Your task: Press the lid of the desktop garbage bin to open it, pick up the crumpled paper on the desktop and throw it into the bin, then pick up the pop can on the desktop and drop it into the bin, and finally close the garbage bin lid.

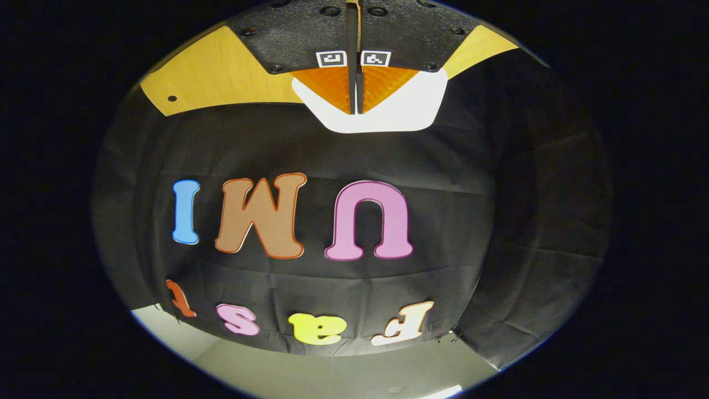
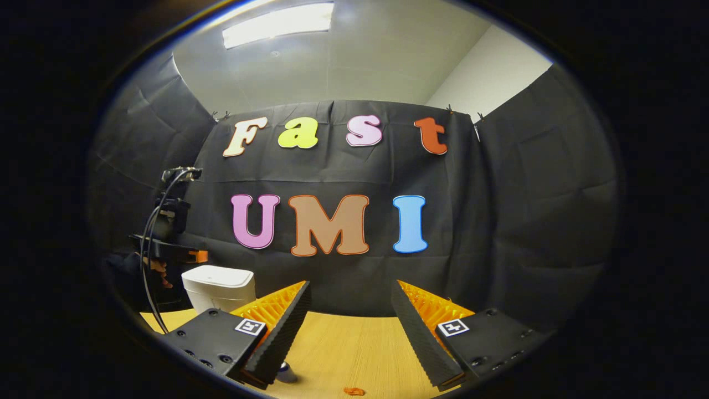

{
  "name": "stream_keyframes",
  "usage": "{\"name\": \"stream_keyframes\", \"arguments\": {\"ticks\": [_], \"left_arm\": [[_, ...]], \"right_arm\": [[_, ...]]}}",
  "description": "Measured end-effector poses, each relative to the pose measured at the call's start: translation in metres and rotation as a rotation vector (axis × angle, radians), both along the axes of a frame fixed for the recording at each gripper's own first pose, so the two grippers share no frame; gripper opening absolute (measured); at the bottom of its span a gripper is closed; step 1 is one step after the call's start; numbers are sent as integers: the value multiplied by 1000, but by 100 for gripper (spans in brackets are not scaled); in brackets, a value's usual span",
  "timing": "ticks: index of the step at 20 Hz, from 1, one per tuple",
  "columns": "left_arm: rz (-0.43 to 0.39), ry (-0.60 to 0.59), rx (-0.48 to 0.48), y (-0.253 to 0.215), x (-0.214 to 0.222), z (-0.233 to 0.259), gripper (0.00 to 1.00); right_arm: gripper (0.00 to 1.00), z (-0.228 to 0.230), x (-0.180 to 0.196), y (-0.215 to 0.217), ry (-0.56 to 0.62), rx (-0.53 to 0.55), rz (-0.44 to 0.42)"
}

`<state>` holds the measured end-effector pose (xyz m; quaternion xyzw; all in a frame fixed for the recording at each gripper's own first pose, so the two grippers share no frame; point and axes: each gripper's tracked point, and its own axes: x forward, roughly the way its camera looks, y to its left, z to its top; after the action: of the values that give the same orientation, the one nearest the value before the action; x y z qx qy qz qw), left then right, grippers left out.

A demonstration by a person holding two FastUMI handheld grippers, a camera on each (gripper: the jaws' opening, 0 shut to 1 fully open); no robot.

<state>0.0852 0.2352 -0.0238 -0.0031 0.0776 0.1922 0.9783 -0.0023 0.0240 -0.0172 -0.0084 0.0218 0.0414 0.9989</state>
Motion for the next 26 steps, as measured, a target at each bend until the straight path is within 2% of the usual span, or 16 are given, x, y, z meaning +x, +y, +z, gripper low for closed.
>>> {"name": "stream_keyframes", "arguments": {"ticks": [3,8,10,12,14,18,21,23,26], "left_arm": [[28,75,-8,18,7,-27,0],[34,128,-27,27,14,-51,0],[23,100,-10,27,18,-50,0],[27,45,-95,29,17,-55,0],[1,22,-122,26,21,-53,0],[-12,45,-30,22,14,-38,0],[-38,-54,8,6,7,-4,0],[-55,-118,27,-5,-4,18,5],[-93,-183,40,-27,-25,42,27]], "right_arm": [[96,0,-3,-4,0,-15,-14],[96,-5,-5,-4,20,-22,-18],[96,-6,-4,-3,19,-26,-17],[96,-10,-3,-2,32,-28,-17],[97,-14,-5,2,42,-21,-3],[97,-14,0,7,40,-7,14],[97,-17,4,15,45,-7,41],[97,-21,7,17,52,-16,55],[97,-30,11,17,69,-12,67]]}}
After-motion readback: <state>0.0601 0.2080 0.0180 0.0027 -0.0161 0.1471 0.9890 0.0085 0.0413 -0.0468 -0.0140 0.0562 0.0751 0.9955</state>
